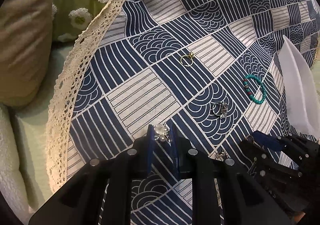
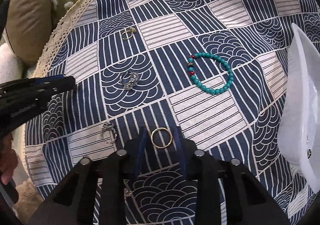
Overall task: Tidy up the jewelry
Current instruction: 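Grasp the gold ring with the right tool while the left carries the charm to the tray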
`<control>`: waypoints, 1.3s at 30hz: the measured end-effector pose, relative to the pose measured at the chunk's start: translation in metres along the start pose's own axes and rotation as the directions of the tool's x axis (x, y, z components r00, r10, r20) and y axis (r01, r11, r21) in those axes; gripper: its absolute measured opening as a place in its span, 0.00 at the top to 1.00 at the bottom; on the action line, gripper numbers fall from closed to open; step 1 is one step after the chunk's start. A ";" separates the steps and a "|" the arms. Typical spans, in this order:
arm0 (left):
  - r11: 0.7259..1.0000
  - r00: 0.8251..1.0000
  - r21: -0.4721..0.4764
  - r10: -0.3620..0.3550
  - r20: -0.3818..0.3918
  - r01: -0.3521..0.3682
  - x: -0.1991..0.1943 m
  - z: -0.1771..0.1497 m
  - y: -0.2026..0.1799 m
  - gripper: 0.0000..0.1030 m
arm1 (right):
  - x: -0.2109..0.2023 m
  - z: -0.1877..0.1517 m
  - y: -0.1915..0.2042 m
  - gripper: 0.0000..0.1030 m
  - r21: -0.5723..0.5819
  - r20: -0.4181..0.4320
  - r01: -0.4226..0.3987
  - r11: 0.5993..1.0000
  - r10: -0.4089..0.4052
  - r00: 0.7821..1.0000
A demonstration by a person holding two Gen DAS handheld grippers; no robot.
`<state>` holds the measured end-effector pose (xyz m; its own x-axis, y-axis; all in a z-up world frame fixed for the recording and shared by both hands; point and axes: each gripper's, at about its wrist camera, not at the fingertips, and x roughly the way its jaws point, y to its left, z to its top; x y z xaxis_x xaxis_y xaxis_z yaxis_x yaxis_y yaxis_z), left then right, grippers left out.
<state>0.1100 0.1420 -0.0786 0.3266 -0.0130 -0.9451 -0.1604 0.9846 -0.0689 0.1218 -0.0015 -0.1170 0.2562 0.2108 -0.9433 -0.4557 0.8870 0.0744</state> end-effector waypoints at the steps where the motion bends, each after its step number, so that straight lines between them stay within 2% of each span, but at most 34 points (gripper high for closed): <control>1: 1.000 1.000 -0.001 0.000 0.002 0.000 -0.001 0.000 0.001 0.85 | 0.001 0.000 0.000 0.78 -0.005 0.004 0.000 1.000 0.000 1.000; 6: 1.000 1.000 -0.003 -0.011 0.008 0.011 -0.006 0.000 -0.001 0.85 | -0.003 -0.002 0.004 0.78 -0.029 0.030 0.028 0.999 -0.027 0.999; 12: 0.999 0.998 0.008 -0.039 0.049 0.039 -0.027 0.003 -0.012 0.85 | -0.052 0.000 -0.013 0.78 0.013 0.107 -0.047 0.999 0.045 0.993; 15: 0.998 0.995 0.028 -0.059 0.085 0.057 -0.044 0.005 -0.029 0.85 | -0.088 0.000 -0.041 0.78 0.053 0.167 -0.059 0.997 0.049 0.985; 18: 0.995 0.989 0.060 -0.091 0.114 0.084 -0.058 0.009 -0.059 0.85 | -0.120 -0.006 -0.080 0.78 0.109 0.220 -0.032 0.994 0.007 0.975; 22: 0.980 0.980 0.160 -0.144 0.137 0.121 -0.069 0.013 -0.123 0.85 | -0.145 -0.017 -0.149 0.78 0.223 0.252 0.032 0.974 -0.089 0.963; 25: 0.967 0.974 0.215 -0.172 0.145 0.139 -0.073 0.017 -0.169 0.85 | -0.144 -0.027 -0.194 0.78 0.294 0.238 0.065 0.953 -0.139 0.961; 30: 0.950 0.967 0.259 -0.217 0.135 0.177 -0.062 0.034 -0.236 0.85 | -0.124 -0.042 -0.251 0.78 0.375 0.191 0.067 0.924 -0.147 0.970; 35: 0.948 0.970 0.254 -0.221 0.097 0.190 -0.025 0.048 -0.278 0.85 | -0.107 -0.048 -0.275 0.78 0.389 0.155 0.057 0.919 -0.127 0.980; 39: 0.943 0.984 0.300 -0.166 0.063 0.140 0.010 0.054 -0.311 0.85 | -0.091 -0.049 -0.282 0.78 0.382 0.118 0.073 0.921 -0.127 0.985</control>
<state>0.2134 -0.1548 -0.0492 0.4071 -0.1654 -0.8983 0.1742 0.9795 -0.1014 0.1848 -0.2909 -0.0683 0.4107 0.1437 -0.9004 -0.0758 0.9895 0.1233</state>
